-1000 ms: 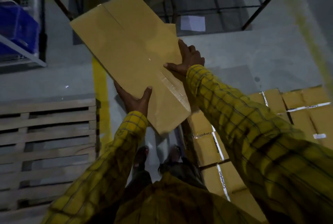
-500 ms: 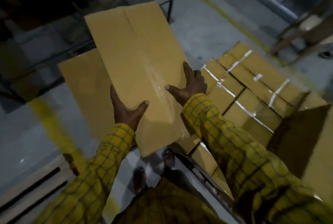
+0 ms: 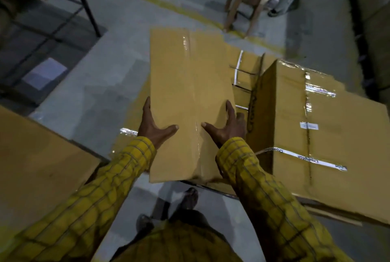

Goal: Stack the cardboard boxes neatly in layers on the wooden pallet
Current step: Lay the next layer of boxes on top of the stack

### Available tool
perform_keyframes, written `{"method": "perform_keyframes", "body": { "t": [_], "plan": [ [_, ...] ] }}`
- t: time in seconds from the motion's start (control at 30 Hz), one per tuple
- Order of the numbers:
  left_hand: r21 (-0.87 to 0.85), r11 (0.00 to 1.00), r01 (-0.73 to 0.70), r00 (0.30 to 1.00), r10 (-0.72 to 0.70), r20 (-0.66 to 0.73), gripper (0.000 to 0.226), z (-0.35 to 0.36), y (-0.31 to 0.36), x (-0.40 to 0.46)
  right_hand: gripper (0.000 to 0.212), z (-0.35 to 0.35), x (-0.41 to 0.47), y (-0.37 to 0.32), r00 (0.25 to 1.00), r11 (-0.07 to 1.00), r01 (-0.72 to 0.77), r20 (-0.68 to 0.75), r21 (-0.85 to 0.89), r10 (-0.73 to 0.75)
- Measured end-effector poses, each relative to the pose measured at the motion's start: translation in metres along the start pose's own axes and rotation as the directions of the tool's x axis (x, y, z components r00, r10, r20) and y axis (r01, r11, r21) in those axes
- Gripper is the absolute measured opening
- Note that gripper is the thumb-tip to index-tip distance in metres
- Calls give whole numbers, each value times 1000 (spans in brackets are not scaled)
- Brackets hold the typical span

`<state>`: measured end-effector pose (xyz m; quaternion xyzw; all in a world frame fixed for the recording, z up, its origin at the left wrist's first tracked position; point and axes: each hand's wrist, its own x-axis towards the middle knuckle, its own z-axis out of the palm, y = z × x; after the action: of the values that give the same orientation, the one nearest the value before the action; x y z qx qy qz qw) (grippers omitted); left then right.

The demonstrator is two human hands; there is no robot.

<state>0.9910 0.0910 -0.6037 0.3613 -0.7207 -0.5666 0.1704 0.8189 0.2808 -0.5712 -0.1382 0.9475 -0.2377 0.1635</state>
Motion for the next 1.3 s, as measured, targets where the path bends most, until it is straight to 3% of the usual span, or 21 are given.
{"method": "perform_keyframes", "body": {
  "t": [0.3, 0.63, 0.83, 1.0, 1.1, 1.17, 1.3],
  "plan": [
    [30, 998, 52, 980, -57, 190, 140, 94, 5, 19, 120, -26, 27, 91, 983, 984, -178, 41, -8, 178],
    [103, 994, 23, 953, -53, 298, 137, 136, 1, 48, 127, -26, 41, 124, 935, 938, -334, 91, -92, 342],
    [91, 996, 11, 943, -40, 330, 134, 139, 3, 58, 120, -16, 38, 116, 934, 920, -343, 31, -189, 355],
    [110, 994, 4, 944, -41, 328, 137, 145, 2, 62, 98, -13, 25, 108, 966, 925, -257, -112, -282, 234],
    [121, 993, -2, 941, -39, 335, 135, 149, 3, 64, 106, -19, 24, 114, 951, 891, -301, -181, -341, 252],
    [131, 991, -25, 943, -21, 332, 135, 151, 2, 66, 116, -20, 25, 121, 935, 870, -353, -140, -343, 325],
    [140, 989, -46, 941, -5, 339, 136, 154, -2, 68, 112, -13, 23, 133, 940, 880, -336, -61, -335, 336]
  ]
}}
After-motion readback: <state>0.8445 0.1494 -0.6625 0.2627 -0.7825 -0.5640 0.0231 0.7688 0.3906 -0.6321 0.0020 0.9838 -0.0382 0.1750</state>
